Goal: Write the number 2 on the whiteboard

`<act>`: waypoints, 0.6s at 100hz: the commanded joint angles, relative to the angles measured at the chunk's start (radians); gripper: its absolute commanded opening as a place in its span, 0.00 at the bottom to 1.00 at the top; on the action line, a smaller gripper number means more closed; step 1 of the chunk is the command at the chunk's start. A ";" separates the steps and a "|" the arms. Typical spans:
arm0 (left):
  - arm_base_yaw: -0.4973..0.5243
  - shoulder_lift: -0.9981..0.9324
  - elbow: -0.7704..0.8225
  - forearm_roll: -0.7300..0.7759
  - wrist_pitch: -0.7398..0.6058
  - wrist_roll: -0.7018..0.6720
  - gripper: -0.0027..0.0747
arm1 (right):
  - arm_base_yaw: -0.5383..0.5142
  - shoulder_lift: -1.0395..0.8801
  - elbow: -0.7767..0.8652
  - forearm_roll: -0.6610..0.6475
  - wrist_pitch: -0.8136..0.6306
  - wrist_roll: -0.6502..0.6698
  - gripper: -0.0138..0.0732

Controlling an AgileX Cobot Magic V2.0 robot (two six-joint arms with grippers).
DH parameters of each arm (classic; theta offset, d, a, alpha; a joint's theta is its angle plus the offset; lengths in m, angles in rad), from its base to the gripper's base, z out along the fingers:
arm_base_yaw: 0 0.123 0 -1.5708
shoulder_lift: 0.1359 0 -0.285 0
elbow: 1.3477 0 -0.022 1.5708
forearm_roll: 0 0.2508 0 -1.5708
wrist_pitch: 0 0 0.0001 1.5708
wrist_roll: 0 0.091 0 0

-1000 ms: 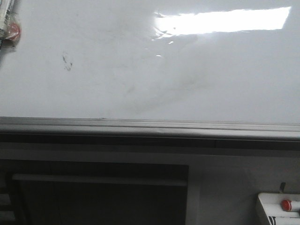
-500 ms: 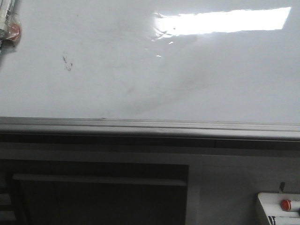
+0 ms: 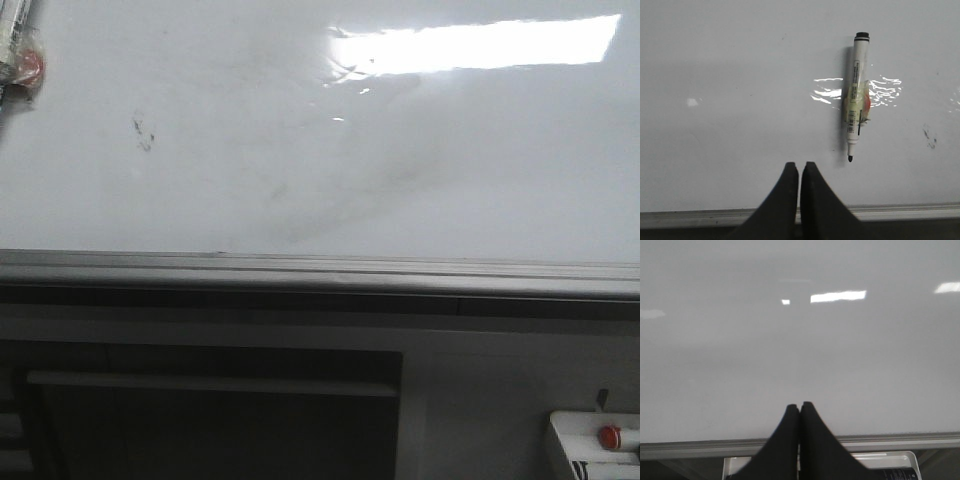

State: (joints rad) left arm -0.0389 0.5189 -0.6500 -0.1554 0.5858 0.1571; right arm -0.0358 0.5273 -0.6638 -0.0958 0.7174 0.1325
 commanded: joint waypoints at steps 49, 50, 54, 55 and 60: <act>-0.206 0.270 -0.040 0.019 -0.215 0.033 0.61 | 0.001 0.053 -0.030 -0.011 -0.102 -0.017 0.56; -0.206 0.277 -0.042 0.019 -0.218 0.033 0.61 | 0.001 0.053 -0.030 -0.011 -0.102 -0.017 0.56; -0.210 0.321 -0.049 0.019 -0.226 0.033 0.61 | 0.001 0.053 -0.030 -0.011 -0.102 -0.017 0.56; -0.210 0.337 -0.050 0.019 -0.228 0.033 0.61 | 0.001 0.053 -0.030 -0.011 -0.102 -0.017 0.56; -0.210 0.390 -0.071 0.019 -0.228 0.033 0.61 | 0.001 0.053 -0.030 -0.011 -0.102 -0.017 0.56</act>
State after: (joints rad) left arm -0.2385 0.8365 -0.6648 -0.1332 0.4469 0.1907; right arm -0.0358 0.5708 -0.6638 -0.0958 0.6934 0.1278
